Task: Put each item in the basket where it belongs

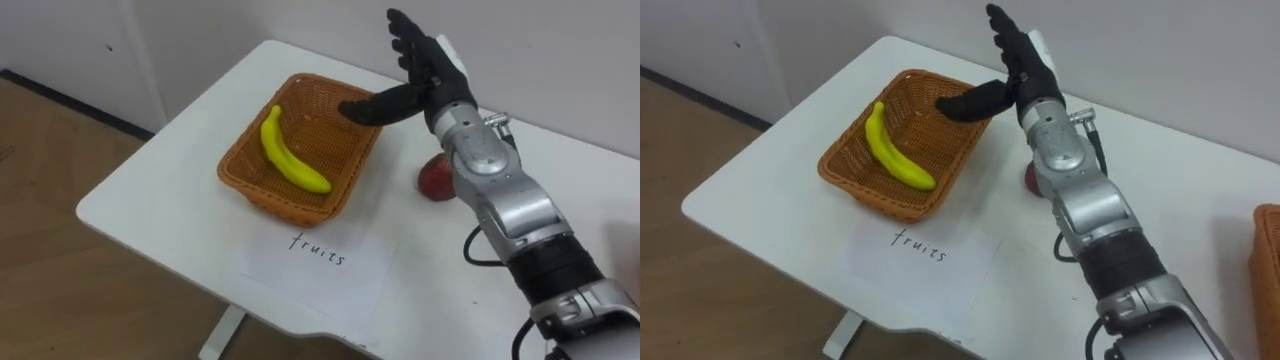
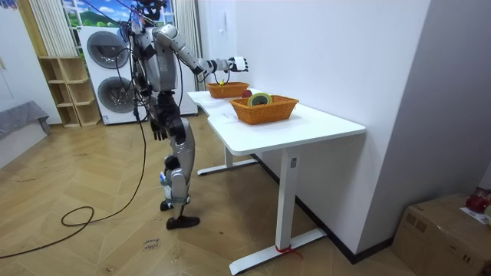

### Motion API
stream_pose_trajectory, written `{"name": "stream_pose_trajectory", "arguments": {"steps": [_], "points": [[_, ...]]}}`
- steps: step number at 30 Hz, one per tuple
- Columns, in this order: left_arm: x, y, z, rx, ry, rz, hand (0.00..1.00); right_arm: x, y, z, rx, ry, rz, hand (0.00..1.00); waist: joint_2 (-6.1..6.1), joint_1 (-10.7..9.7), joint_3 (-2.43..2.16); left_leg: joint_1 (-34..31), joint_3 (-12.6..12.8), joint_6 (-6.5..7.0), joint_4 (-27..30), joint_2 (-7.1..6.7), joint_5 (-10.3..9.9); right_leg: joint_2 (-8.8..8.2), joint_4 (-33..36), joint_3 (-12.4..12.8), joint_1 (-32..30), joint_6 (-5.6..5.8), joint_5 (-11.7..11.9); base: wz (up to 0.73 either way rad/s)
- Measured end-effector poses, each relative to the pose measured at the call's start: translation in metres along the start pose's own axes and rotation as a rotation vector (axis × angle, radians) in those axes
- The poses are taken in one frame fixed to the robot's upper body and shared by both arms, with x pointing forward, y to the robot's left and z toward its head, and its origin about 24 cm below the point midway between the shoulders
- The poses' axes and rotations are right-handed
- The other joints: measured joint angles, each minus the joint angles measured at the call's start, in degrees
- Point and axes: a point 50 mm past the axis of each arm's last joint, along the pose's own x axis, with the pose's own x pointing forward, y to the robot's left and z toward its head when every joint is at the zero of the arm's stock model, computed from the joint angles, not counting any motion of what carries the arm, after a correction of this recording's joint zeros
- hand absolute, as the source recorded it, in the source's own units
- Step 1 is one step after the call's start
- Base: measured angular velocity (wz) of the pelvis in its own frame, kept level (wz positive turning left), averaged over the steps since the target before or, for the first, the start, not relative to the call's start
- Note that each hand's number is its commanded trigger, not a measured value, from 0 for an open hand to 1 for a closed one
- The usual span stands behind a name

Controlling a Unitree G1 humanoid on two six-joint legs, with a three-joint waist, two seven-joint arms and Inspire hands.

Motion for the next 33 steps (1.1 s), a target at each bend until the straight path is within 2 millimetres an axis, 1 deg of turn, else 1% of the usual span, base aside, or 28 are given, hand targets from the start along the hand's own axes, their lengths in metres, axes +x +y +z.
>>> {"name": "stream_pose_trajectory", "arguments": {"steps": [2,7,8,13,16,19,23,25,28,33], "points": [[0.000,0.000,0.000,0.000,0.000,0.000,0.00,0.000,-0.004,0.000,0.011,0.001,-0.023,0.00,0.05,-0.19,-0.02,-0.01,-0.01,0.00,0.05,-0.01,0.00,-0.02,0.07,-0.01,-0.01,0.00,0.00,0.00],[-0.001,-0.002,-0.003,-0.002,0.011,0.000,0.00,-0.002,-0.009,0.004,0.026,-0.020,-0.056,0.00,0.33,-2.11,-0.17,-0.05,0.04,0.00,0.10,0.02,0.00,0.01,0.06,-0.27,0.00,0.00,0.00,0.00],[-0.001,-0.002,-0.002,-0.003,0.009,0.002,0.00,-0.003,-0.010,0.003,0.031,-0.022,-0.060,0.00,0.35,-2.22,-0.19,-0.03,0.09,0.00,0.10,0.02,0.00,0.01,0.06,-0.27,-0.01,0.00,0.00,0.00],[-0.001,-0.003,0.000,-0.005,0.002,0.002,0.00,-0.007,-0.012,-0.003,0.041,-0.006,-0.070,0.00,1.03,-2.88,-0.61,0.10,1.15,0.00,0.00,0.09,0.00,-0.02,0.03,0.07,-0.21,0.00,0.00,-0.08],[-0.001,-0.002,0.000,-0.006,0.003,0.006,0.00,-0.011,-0.012,-0.010,0.041,0.013,-0.078,0.00,1.28,-3.20,-0.71,0.04,1.24,0.00,-0.03,0.10,0.00,-0.01,0.01,0.10,-0.29,-0.01,0.01,-0.02],[-0.001,-0.003,0.000,-0.011,0.002,0.005,0.00,-0.016,-0.010,-0.011,0.045,0.007,-0.081,0.00,1.38,-3.19,-0.68,-0.11,1.24,0.00,-0.10,0.14,0.01,0.05,0.02,0.34,-0.66,-0.06,0.04,-0.04],[-0.001,-0.005,-0.003,-0.006,0.011,-0.001,0.00,-0.016,-0.012,-0.011,0.044,0.006,-0.114,0.00,1.40,-3.74,-0.70,-0.31,1.33,0.00,-0.10,0.14,0.01,0.14,0.02,1.13,-0.92,-0.11,0.07,-0.02],[-0.001,-0.006,-0.005,-0.025,0.018,-0.010,0.00,-0.016,-0.013,-0.011,0.047,0.003,-0.126,0.00,1.41,-4.40,-0.70,-0.63,1.33,0.01,-0.08,0.14,0.01,0.16,0.01,1.34,-1.22,-0.13,0.09,0.00],[-0.001,-0.008,-0.002,-0.013,0.007,-0.019,0.00,-0.016,-0.014,-0.011,0.048,0.002,-0.149,0.00,1.46,-4.73,-0.69,-1.40,1.41,0.05,-0.05,0.15,0.03,0.20,0.01,1.50,-2.03,-0.26,0.18,-0.02],[-0.001,-0.012,-0.002,-0.016,0.001,-0.022,0.00,-0.016,-0.015,-0.010,0.048,-0.003,-0.167,0.00,1.83,-5.54,-0.44,-1.51,1.41,0.05,-0.18,0.19,0.04,0.24,-0.06,1.50,-2.26,-0.27,0.18,0.00]]}}
